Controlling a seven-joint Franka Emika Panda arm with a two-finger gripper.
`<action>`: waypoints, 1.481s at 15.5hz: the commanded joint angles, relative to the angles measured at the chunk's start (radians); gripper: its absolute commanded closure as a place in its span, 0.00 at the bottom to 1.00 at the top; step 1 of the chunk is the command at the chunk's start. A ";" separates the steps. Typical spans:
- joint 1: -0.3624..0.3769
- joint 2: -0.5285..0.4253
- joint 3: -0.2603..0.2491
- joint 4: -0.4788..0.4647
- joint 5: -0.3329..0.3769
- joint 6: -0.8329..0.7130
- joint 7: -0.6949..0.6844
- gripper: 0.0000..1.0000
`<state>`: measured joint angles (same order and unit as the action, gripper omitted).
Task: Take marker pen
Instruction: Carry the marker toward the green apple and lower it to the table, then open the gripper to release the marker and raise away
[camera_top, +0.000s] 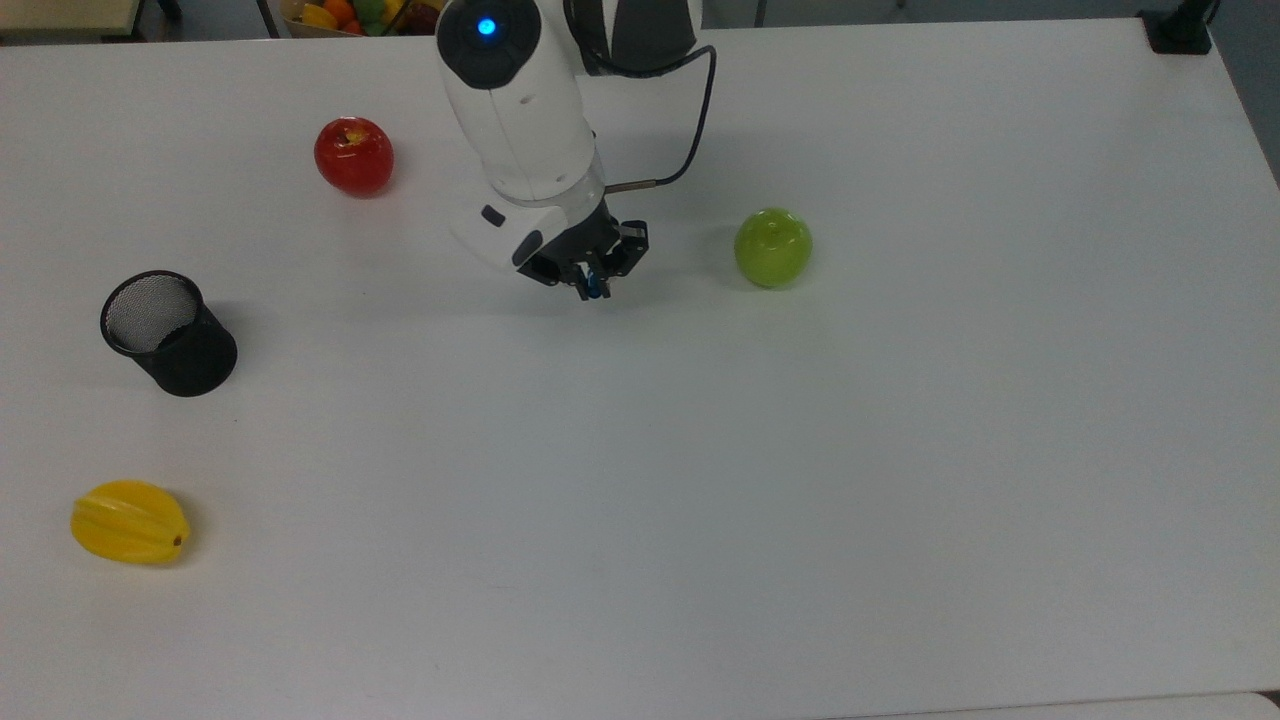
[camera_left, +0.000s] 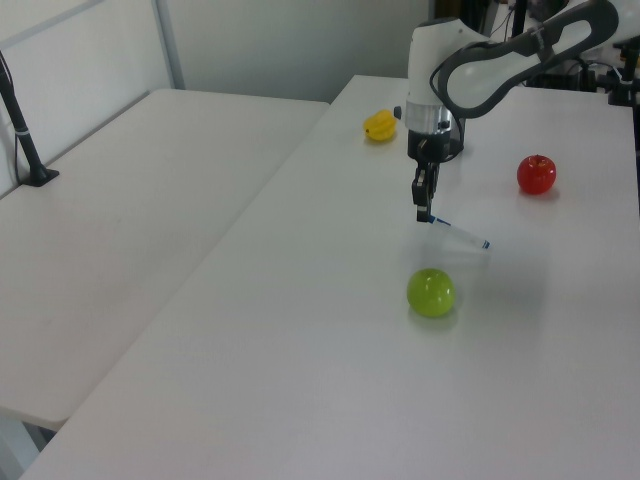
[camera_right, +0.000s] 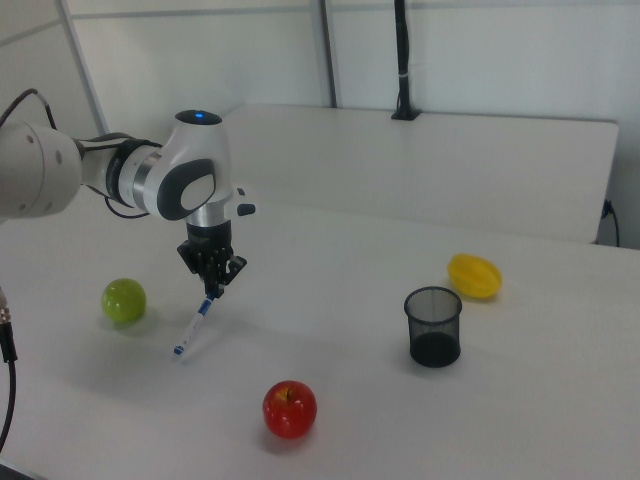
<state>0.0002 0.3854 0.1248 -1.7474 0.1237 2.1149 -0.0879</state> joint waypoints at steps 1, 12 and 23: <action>0.020 0.007 0.015 -0.021 0.017 0.030 0.022 0.95; 0.032 0.001 0.019 -0.014 -0.018 0.027 0.020 0.00; -0.020 -0.313 -0.030 -0.011 -0.052 -0.240 0.020 0.00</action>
<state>-0.0156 0.2045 0.1349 -1.7293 0.0896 1.9915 -0.0799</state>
